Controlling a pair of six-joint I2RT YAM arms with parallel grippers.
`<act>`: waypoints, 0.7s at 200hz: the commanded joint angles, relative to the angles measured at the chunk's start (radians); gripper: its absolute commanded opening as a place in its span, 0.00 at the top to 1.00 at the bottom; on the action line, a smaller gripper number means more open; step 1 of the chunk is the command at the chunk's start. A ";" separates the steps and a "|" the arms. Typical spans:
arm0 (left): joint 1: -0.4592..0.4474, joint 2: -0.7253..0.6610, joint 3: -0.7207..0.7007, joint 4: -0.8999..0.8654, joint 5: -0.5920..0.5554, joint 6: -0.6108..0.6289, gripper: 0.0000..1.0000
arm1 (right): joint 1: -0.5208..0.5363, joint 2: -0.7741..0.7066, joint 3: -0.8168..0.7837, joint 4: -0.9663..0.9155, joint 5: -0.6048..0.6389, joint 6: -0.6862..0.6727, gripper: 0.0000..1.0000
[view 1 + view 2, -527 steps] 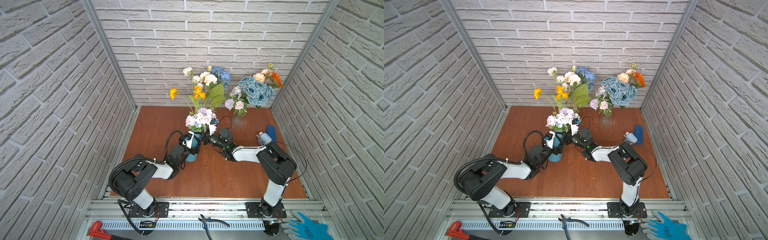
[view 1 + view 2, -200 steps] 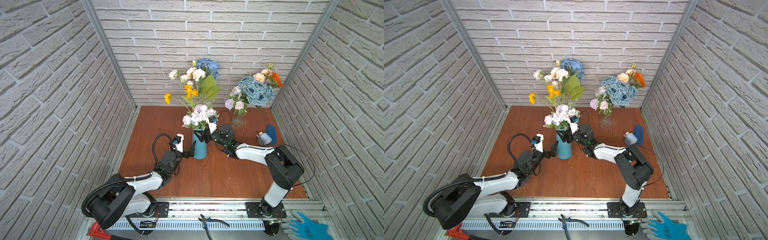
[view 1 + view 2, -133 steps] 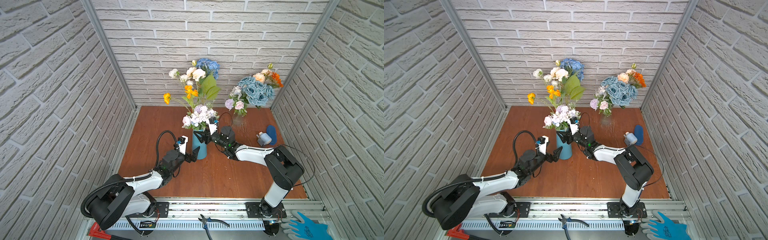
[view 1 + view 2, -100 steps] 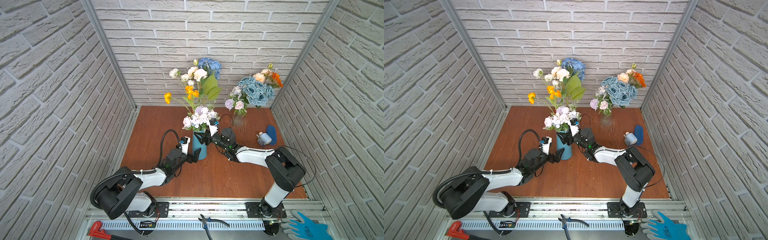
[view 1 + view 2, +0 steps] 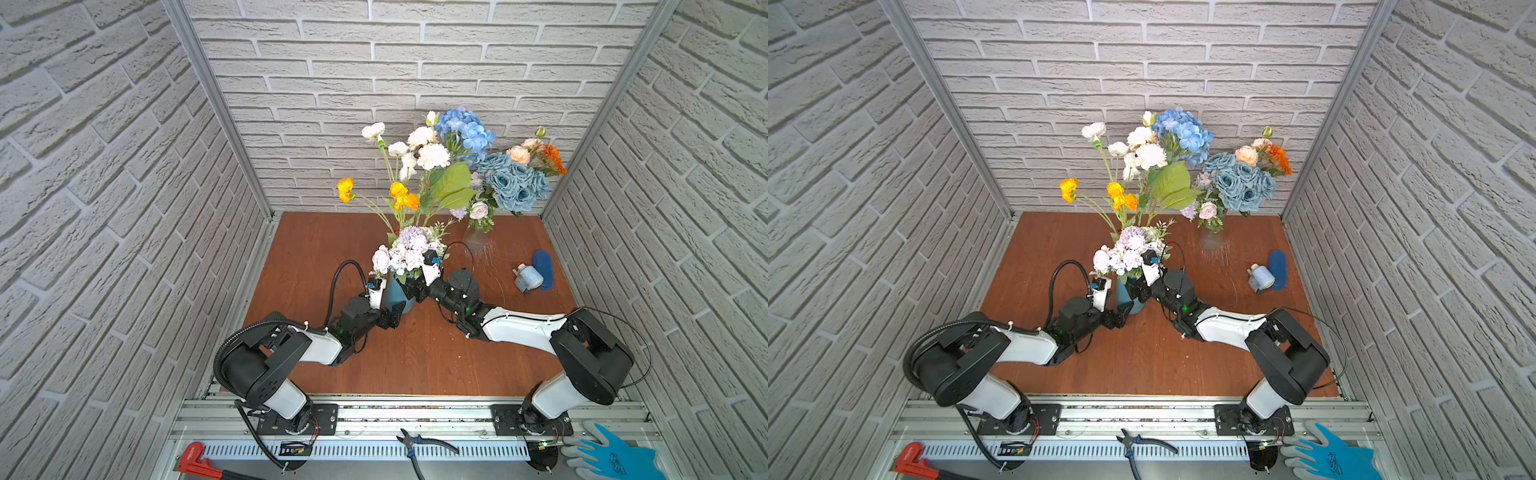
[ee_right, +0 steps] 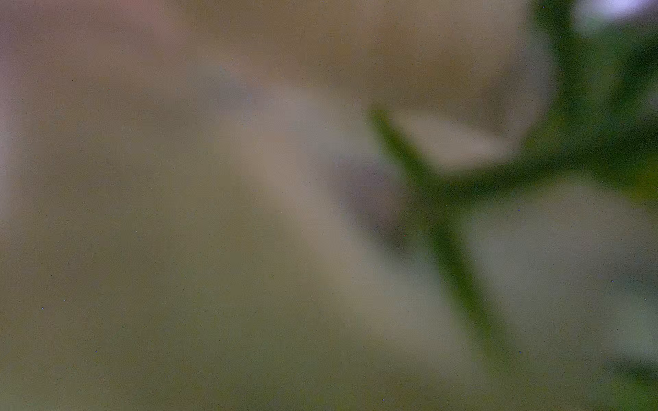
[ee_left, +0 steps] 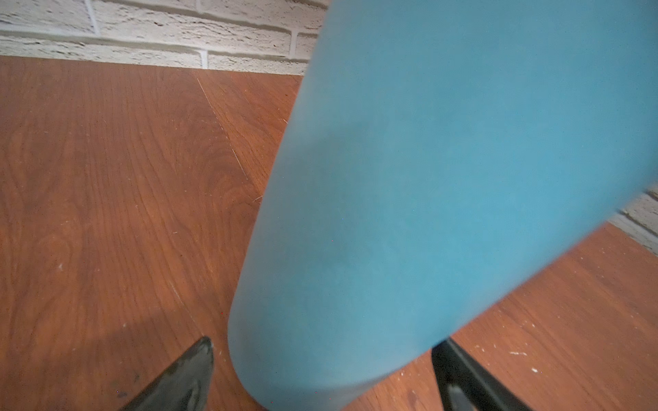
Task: Arrange flowers in a vase
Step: Place the vase at the top-center of the table.
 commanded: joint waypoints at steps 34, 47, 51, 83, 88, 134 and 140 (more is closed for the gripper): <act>0.061 0.076 0.098 0.061 -0.055 -0.005 0.08 | 0.085 -0.059 0.036 0.132 0.033 -0.127 0.84; 0.071 0.094 0.123 0.061 -0.043 -0.007 0.11 | 0.092 -0.046 0.043 0.123 0.054 -0.165 0.84; 0.075 0.100 0.131 0.062 -0.039 -0.008 0.12 | 0.092 -0.041 0.044 0.127 0.060 -0.171 0.84; 0.106 0.156 0.185 0.073 -0.026 -0.020 0.14 | 0.091 0.006 0.055 0.150 0.107 -0.213 0.84; 0.111 0.164 0.194 0.076 -0.019 -0.025 0.14 | 0.090 0.017 0.062 0.153 0.117 -0.220 0.84; 0.164 0.234 0.284 0.082 0.047 -0.057 0.15 | 0.047 0.115 0.154 0.165 0.182 -0.229 0.84; 0.168 0.243 0.299 0.081 0.055 -0.060 0.15 | 0.039 0.127 0.173 0.153 0.182 -0.232 0.84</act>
